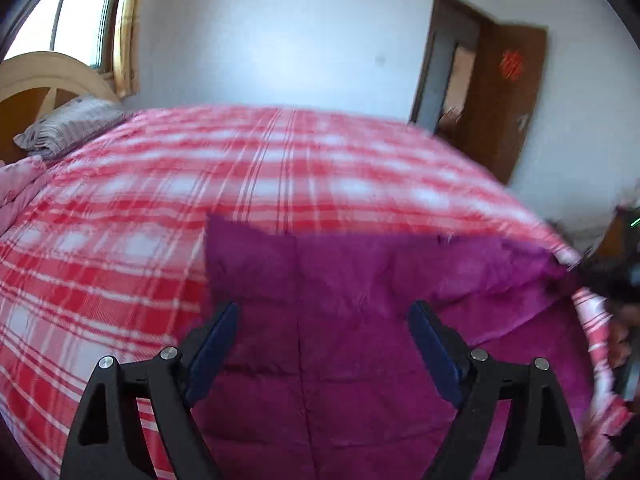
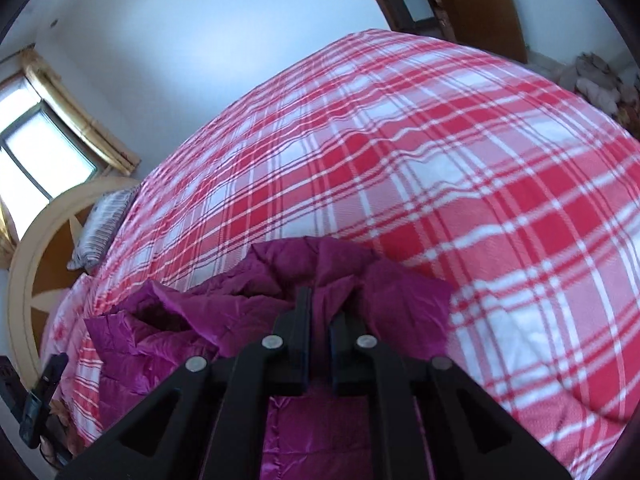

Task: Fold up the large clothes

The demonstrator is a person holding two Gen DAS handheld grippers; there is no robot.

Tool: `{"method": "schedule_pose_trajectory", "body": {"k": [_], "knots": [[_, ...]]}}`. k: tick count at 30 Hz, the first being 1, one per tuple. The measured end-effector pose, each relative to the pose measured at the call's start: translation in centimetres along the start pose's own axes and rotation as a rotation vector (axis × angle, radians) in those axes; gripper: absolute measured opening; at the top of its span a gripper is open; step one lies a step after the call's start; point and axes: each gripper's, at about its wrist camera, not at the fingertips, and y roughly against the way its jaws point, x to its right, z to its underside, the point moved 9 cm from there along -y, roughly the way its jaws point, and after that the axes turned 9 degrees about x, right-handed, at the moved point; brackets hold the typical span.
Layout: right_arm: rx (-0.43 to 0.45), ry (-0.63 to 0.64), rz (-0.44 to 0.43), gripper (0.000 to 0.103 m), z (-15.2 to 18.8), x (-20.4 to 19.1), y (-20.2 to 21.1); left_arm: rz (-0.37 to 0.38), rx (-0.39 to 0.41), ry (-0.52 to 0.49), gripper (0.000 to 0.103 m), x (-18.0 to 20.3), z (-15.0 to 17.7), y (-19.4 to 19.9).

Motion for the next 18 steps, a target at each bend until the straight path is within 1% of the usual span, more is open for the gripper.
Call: {"method": "schedule_pose_trajectory", "body": {"k": [1,2,3,5,6,7,8,9,10,11,12,13,15,17,18], "knots": [[0.005,0.005,0.010,0.019,-0.1,-0.1,-0.1,-0.036,-0.022,-0.007,0.087,-0.2,0.7,-0.8],[0.018,0.005,0.025,0.032,-0.3,-0.2,0.2,-0.073,-0.047,-0.008,0.087,-0.7,1.5,-1.7],[0.042,0.005,0.039,0.058,-0.6,-0.2,0.8,-0.105,-0.067,0.000,0.087,-1.2,2.1,-2.4],[0.122,0.026,0.076,0.090,-1.1,-0.9,2.0,-0.125,-0.091,0.030,0.087,-1.9,2.7,-3.3],[0.164,0.080,0.094,0.089,-1.1,-1.9,2.9,-0.128,-0.094,0.043,0.087,-1.8,2.6,-3.5],[0.179,0.126,0.088,0.088,-1.0,-3.2,3.0,-0.131,-0.096,0.051,0.087,-1.7,2.6,-3.4],[0.181,0.181,0.058,0.086,-0.5,-5.1,2.7,-0.130,-0.094,0.055,0.087,-1.4,2.3,-3.1],[0.168,0.228,0.022,0.084,0.0,-6.7,2.0,-0.123,-0.082,0.055,0.087,-0.8,1.8,-2.6],[0.137,0.298,-0.023,0.083,1.0,-9.0,0.8,-0.113,-0.065,0.052,0.087,-0.3,1.3,-2.1],[0.106,0.359,-0.055,0.079,1.9,-10.9,-0.4,-0.096,-0.040,0.041,0.087,0.7,0.6,-1.4],[0.079,0.419,-0.086,0.072,2.9,-12.5,-1.5,-0.082,-0.026,0.024,0.087,1.6,0.1,-1.2],[0.061,0.475,-0.102,0.069,3.9,-13.9,-2.6,-0.069,-0.021,0.003,0.087,2.4,-0.3,-1.4],[0.045,0.534,-0.080,0.067,4.9,-14.7,-4.6,-0.055,-0.030,-0.040,0.087,3.4,-0.5,-2.3],[-0.001,0.530,-0.046,0.067,5.6,-14.2,-7.1,-0.081,-0.059,-0.089,0.087,3.9,0.1,-3.9],[-0.014,0.525,-0.026,0.067,5.7,-13.7,-8.0,-0.096,-0.080,-0.096,0.087,3.7,0.7,-5.0]]}}
